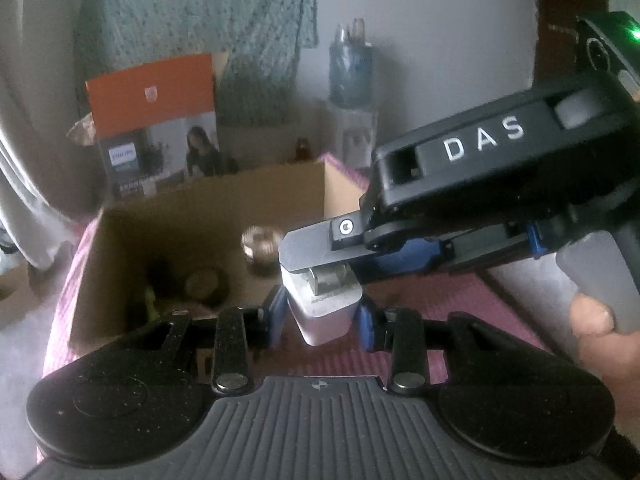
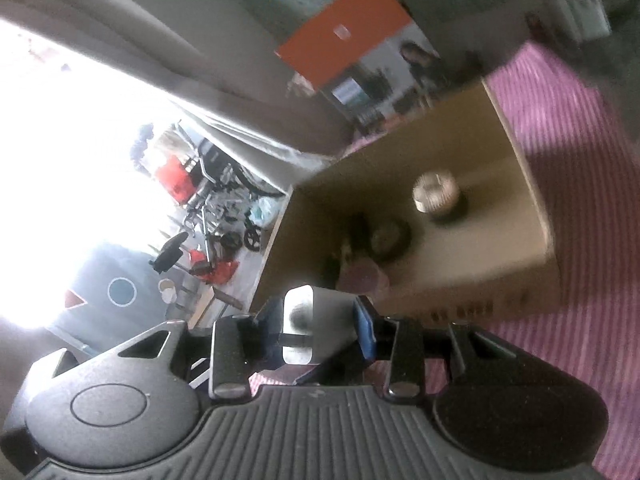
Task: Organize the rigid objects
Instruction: 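Carry the white charger into the cardboard box and open both grippers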
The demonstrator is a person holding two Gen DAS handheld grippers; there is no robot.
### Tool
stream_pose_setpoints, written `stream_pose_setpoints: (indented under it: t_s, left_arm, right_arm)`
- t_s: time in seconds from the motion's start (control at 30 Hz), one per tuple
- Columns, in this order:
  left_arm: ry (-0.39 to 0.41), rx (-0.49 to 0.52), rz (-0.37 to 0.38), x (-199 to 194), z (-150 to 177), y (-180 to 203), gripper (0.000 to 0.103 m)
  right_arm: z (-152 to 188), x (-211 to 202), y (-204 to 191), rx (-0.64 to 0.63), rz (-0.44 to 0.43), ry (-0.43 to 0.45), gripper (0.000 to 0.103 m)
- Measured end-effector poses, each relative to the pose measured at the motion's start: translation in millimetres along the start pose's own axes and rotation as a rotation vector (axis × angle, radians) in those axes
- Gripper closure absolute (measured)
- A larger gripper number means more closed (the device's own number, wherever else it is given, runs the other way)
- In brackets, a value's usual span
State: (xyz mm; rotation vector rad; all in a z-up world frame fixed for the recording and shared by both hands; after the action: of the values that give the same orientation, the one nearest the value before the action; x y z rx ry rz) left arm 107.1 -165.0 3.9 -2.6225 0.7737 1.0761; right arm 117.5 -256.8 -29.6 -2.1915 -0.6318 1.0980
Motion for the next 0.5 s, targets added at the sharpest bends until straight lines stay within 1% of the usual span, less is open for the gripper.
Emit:
stream_pose_setpoints:
  t_s: [0.1, 0.17, 0.33, 0.5]
  left_arm:
    - [0.01, -0.025, 0.012, 8.4, -22.5, -1.4, 0.068]
    - [0.0, -0.04, 0.026, 19.7, -29.1, -1.8, 0.068]
    - [-0.08, -0.112, 0.077, 64.2, -45.0, -5.5, 0.068]
    - [-0.185, -0.216, 0.145, 116.4, -53.7, -13.9, 0.068]
  right_arm:
    - [-24.4, -5.2, -2.4, -0.029, 0.01, 0.008, 0.061]
    - [-36.3, -5.1, 1.1, -0.035, 0.029, 0.005, 0.061]
    - [-69.6, 12.8, 30.6, -0.026, 0.095, -0.046, 0.061]
    - [-90.4, 36.3, 63.8, -0.025, 0.167, -0.102, 0.061]
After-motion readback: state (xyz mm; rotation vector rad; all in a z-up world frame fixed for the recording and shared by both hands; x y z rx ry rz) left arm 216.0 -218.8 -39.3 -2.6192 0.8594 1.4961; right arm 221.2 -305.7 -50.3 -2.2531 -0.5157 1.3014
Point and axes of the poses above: each gripper's, at about its wrist camera, not at the fingertips, and x roughly the way its jaws point, y to its right, z to its underside, the point moved 10 cm from there along x, roughly the way its jaws point, and after that the axes turned 10 degrees about -y, right-handed, at the moved point
